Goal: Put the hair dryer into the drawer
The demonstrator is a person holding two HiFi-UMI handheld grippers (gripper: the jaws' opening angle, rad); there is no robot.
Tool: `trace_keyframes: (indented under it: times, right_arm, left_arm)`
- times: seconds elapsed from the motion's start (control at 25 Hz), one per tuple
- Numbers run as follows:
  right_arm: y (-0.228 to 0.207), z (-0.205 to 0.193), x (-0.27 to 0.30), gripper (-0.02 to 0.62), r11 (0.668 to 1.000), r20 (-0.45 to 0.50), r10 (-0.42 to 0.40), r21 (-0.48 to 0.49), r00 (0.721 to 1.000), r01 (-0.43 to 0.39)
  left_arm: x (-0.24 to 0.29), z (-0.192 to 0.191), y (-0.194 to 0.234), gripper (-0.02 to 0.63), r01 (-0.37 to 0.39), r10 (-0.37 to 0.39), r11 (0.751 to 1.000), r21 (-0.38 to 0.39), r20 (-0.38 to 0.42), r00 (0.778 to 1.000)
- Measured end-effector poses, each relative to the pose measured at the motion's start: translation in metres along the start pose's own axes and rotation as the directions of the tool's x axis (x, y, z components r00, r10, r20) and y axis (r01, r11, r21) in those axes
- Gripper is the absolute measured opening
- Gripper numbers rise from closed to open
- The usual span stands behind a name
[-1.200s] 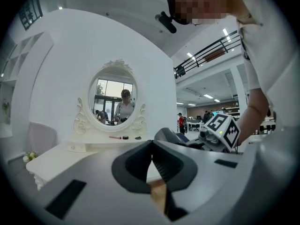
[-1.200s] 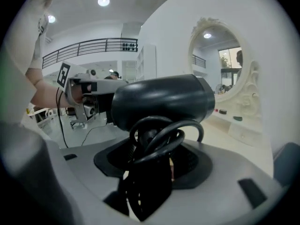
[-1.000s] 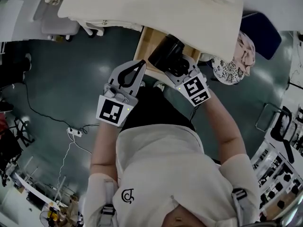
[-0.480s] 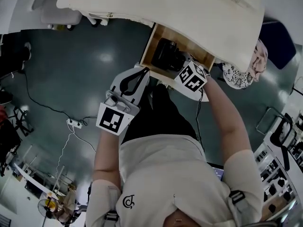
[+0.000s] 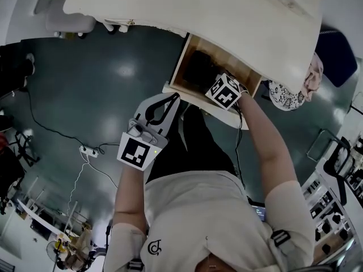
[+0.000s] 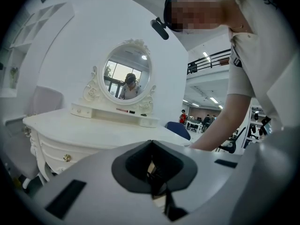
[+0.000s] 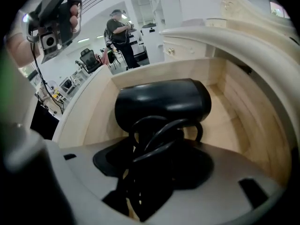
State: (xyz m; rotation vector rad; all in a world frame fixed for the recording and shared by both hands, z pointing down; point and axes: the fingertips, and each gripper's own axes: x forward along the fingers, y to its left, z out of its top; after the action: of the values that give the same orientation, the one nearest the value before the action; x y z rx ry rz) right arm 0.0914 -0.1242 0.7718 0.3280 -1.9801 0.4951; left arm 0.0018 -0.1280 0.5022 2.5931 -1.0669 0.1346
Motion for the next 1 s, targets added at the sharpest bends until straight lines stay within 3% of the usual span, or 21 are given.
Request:
trace_keyframes:
  times: [0.16, 0.36, 0.44, 0.64, 0.72, 0.84, 1.0]
  right_arm:
    - [0.001, -0.001, 0.004, 0.264, 1.000, -0.028, -0.003, 0.003, 1.000, 0.003]
    - [0.000, 0.005, 0.001, 0.300, 0.997, -0.030, 0.037, 0.073, 0.999, -0.034]
    - [-0.004, 0.008, -0.003, 0.341, 0.996, -0.026, 0.022, 0.086, 0.999, -0.019]
    - [-0.003, 0.027, -0.040, 0.340, 0.993, 0.048, -0.058, 0.101, 0.997, 0.053]
    - [-0.002, 0.039, -0.064, 0.300, 0.990, 0.096, -0.102, 0.110, 0.990, 0.092]
    - [-0.001, 0.055, -0.101, 0.157, 0.973, 0.170, -0.179, 0.175, 0.969, 0.149]
    - [-0.007, 0.085, -0.158, 0.044, 0.937, 0.317, -0.317, 0.251, 0.894, 0.243]
  left_arm:
    - [-0.002, -0.007, 0.002, 0.014, 0.013, -0.013, 1.000, -0.012, -0.018, 1.000]
    - [-0.005, 0.001, -0.002, 0.014, 0.048, -0.048, 0.999, 0.000, -0.015, 0.999]
    - [-0.005, 0.007, -0.003, 0.014, 0.064, -0.064, 0.998, 0.015, -0.014, 0.998]
    - [-0.007, 0.030, -0.007, 0.014, 0.095, -0.095, 0.994, 0.053, 0.003, 0.995]
    - [-0.006, 0.041, -0.010, 0.014, 0.107, -0.108, 0.992, 0.067, 0.016, 0.994]
    - [-0.001, 0.057, -0.011, 0.014, 0.123, -0.125, 0.990, 0.076, 0.034, 0.992]
    - [0.006, 0.083, -0.012, 0.014, 0.158, -0.166, 0.979, 0.128, 0.058, 0.984]
